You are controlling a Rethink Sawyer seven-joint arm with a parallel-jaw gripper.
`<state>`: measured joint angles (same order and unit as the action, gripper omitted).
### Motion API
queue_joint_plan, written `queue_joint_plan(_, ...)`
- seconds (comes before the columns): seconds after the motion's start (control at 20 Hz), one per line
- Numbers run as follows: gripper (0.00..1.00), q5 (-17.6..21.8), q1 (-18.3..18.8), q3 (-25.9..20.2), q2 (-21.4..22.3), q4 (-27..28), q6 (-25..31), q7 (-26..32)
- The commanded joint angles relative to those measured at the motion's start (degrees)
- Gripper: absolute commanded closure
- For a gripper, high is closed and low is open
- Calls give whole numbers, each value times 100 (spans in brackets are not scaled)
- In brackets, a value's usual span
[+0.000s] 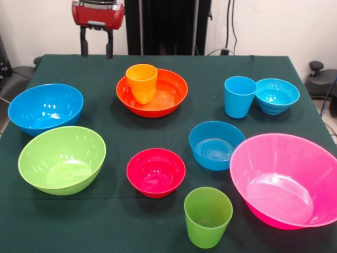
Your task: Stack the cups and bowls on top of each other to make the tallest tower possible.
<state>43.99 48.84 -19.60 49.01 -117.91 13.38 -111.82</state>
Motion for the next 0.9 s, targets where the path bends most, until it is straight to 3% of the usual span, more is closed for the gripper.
queue_joint_plan(0.05,0,-738,-172,148,-85,154,1636,-74)
queue_joint_plan(0.9,0,-768,-151,207,-21,70,1562,-33)
